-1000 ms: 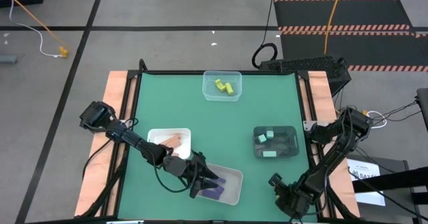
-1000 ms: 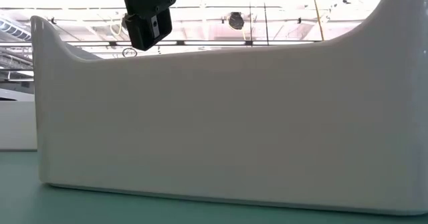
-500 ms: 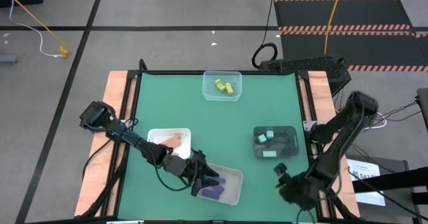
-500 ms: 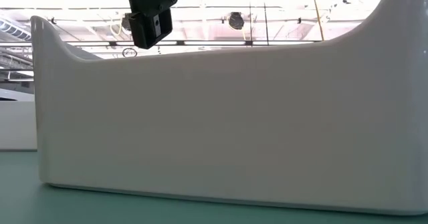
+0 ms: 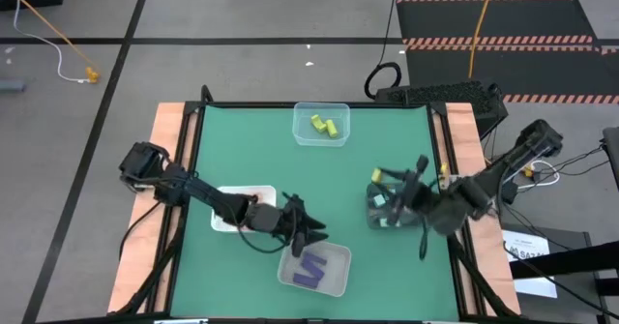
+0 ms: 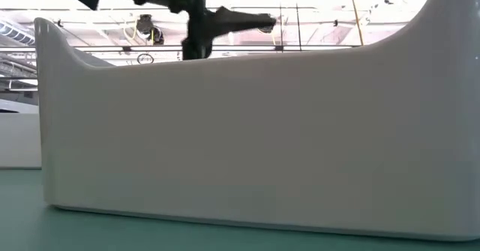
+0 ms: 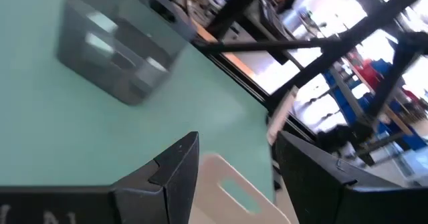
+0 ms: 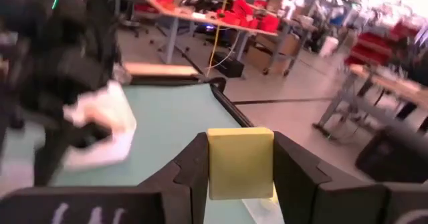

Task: Sort & place blocks by color
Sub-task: Put the green block into the transparent bin

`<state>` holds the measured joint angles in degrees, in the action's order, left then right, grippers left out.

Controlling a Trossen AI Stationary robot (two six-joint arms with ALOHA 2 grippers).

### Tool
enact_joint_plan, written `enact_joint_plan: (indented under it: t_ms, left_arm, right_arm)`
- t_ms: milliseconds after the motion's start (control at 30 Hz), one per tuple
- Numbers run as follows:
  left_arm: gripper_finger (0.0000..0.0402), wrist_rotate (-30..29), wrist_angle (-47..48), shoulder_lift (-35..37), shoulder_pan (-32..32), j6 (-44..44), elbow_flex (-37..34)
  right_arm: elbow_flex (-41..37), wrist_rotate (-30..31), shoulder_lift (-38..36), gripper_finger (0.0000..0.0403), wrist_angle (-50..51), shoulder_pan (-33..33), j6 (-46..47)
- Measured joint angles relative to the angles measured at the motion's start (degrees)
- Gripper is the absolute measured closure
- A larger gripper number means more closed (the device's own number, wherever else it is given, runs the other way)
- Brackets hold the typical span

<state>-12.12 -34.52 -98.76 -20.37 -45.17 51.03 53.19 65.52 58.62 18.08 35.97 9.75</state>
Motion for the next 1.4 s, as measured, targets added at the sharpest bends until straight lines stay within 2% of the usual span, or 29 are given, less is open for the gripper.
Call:
enact_joint_plan:
  t_ms: [133, 300, 400, 600, 767, 867, 1000, 1200, 1400]
  left_arm:
    - [0.0202, 0.0, -1.55, 0.0, 3.27, -0.2, 0.0]
    - [0.0202, -0.02, -6.63, 0.0, 7.32, 1.76, 0.0]
    - [0.0202, -0.04, -10.47, 0.0, 9.58, 4.55, 0.0]
    - [0.0202, -0.07, -15.6, 0.0, 14.11, 10.49, 0.0]
    - [0.0202, -0.09, -19.61, 0.0, 17.55, 11.36, 0.0]
    - [0.0202, -0.11, -21.9, 0.0, 19.06, 10.14, 0.0]
    - [0.0202, -0.08, -23.26, 0.0, 20.42, 10.16, 0.0]
    - [0.0202, -0.06, -23.14, 0.0, 21.7, 8.95, 0.0]
    - [0.0202, 0.04, -23.04, 0.0, 22.96, 9.63, 0.0]
  right_arm:
    - [0.0, -7.42, -1.67, 0.0292, -7.44, -8.68, -1.1]
    - [0.0, -24.82, -3.47, 0.0292, -13.47, -20.01, -1.59]
    - [0.0, -33.54, -4.01, 0.0292, -13.53, -26.44, -3.59]
    - [0.02, -44.95, -2.69, 0.0292, -13.27, -37.65, -9.4]
    - [0.04, -50.08, 1.24, 0.0292, -13.77, -46.59, -14.65]
    - [0.07, -53.83, 5.64, 0.0292, -13.71, -51.41, -18.59]
    - [0.07, -55.3, 13.16, 0.0292, -17.06, -55.83, -22.54]
    - [0.07, -57.18, 22.79, 0.0292, -28.57, -58.89, -22.57]
    - [0.07, -58.33, 28.84, 0.0292, -34.59, -59.71, -23.55]
